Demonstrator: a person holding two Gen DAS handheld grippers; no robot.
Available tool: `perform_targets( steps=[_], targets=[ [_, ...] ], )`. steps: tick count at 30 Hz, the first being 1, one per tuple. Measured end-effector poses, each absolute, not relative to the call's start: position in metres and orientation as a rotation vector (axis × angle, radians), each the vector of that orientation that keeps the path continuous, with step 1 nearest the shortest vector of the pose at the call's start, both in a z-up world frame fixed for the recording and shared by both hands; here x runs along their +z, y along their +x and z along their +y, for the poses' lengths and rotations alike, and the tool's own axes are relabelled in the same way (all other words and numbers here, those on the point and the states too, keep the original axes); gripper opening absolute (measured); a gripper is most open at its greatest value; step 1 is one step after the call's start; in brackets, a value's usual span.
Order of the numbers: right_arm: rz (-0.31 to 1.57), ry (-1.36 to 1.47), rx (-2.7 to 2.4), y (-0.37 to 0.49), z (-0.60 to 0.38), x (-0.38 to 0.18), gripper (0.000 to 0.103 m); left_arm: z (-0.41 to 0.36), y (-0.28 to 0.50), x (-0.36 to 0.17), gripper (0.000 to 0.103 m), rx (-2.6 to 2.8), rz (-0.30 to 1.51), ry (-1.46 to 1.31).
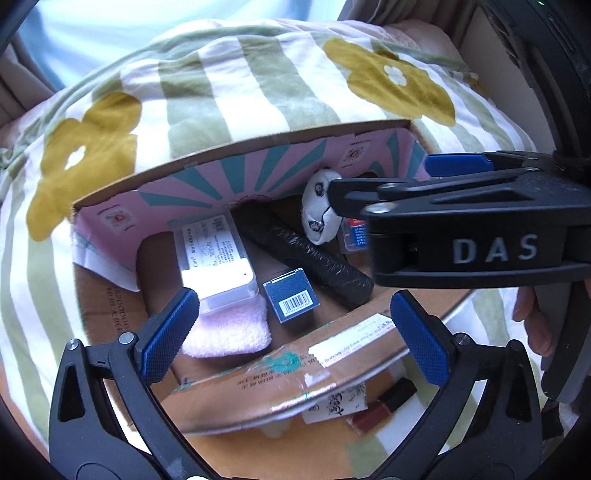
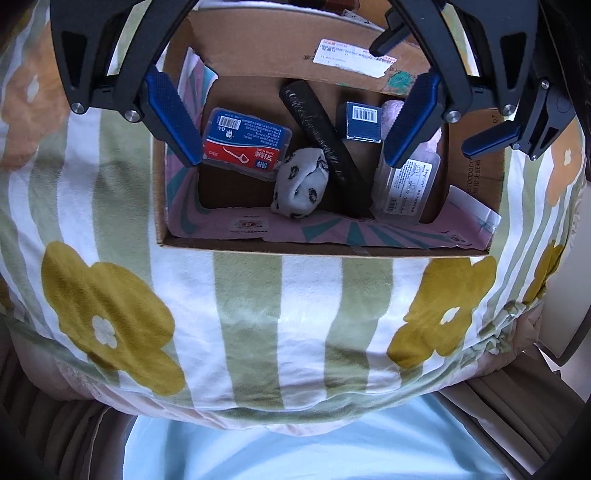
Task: Organize objects
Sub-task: 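Lift both tools out of the box and back over the remaining items, then grasp the white patterned tissue pack with the left tool while the right tool grasps the lipstick tube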
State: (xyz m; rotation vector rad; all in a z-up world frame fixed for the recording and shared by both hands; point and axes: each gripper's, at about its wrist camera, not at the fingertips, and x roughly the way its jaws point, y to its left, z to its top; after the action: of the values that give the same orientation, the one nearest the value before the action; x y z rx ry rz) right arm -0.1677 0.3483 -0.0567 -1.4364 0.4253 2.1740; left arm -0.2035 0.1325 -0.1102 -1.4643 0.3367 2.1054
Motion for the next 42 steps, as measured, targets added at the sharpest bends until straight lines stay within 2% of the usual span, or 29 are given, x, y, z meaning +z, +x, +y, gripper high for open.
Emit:
perform_targets(
  steps=[13, 21, 30, 35, 42],
  targets=[
    [0.319, -1.303, 2.287, -0.119, 0.281, 0.060, 0.098, 0.094, -0.146, 0.006, 0.103, 2.283, 0.239, -1.326],
    [0.289, -1.217, 2.314, -0.070, 0.237, 0.112, 0.098, 0.056, -0.101, 0.059, 0.103, 2.390, 0.153, -1.299],
    [0.282, -1.201, 2.306, -0.010, 0.200, 0.121, 0.098, 0.023, -0.041, 0.090, 0.103, 2.491, 0.150, -1.255],
    [0.203, -1.172, 2.319, 0.024, 0.181, 0.116, 0.098, 0.003, -0.019, 0.090, 0.103, 2.491, 0.074, -1.261],
    [0.207, -1.174, 2.354, 0.045, 0.173, 0.104, 0.098, -0.008, -0.011, 0.088, 0.103, 2.483, 0.056, -1.264]
  ],
)
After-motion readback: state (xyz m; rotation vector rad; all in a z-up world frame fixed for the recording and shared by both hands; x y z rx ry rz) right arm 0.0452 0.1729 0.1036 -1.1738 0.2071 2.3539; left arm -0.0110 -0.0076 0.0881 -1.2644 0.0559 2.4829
